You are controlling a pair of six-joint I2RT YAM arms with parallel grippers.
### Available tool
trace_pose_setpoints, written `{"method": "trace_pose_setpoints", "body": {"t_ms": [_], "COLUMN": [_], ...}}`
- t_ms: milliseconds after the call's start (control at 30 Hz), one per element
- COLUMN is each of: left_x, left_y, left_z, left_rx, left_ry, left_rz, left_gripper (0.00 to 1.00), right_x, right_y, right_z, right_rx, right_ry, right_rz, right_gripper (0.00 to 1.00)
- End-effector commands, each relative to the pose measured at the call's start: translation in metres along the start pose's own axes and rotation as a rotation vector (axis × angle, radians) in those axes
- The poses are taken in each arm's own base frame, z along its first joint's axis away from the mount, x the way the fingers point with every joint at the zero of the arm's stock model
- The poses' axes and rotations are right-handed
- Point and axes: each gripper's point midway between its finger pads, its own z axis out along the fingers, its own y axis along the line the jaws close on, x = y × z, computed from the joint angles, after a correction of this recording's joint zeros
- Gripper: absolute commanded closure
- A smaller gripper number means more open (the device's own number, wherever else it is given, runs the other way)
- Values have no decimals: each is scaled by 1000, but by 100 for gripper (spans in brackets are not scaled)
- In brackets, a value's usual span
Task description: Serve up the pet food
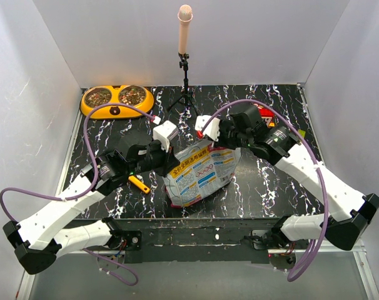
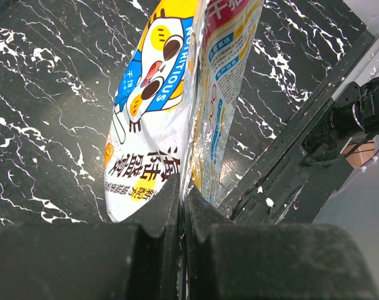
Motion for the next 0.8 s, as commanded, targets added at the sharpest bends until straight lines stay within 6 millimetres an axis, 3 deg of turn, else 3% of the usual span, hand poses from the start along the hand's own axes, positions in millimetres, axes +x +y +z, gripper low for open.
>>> {"method": "trace_pose_setpoints", "body": {"t_ms": [0, 200, 267, 433, 500, 700, 767], "left_x": [-28, -26, -26, -26, -26, -32, -33], "left_y": [-12, -10, -7, -3, -4, -14, -19], "left_z": [-30, -31, -31, -32, -31, -30, -29], "left_rx": [42, 29, 12, -12, -10, 44, 71], "left_ry": [-118, -110, -109, -115, -110, -113, -111], "left_rz": [1, 2, -4, -8, -7, -5, -3], "left_gripper": [100, 100, 96, 72, 68, 57, 55], "right_x": [24, 3, -8, -15, -17, -34, -39], "right_y": [-43, -32, -27, -14, -11, -12, -11], "right_z": [-6, -15, -17, -17, -16, -24, -27], "right_rx": [197, 153, 140, 70, 54, 34, 26], "right_ry": [121, 9, -64, -106, -117, -155, -172], "right_rz": [-10, 0, -2, 8, 4, 6, 2], "right_gripper": [99, 99, 74, 63, 61, 41, 39]}}
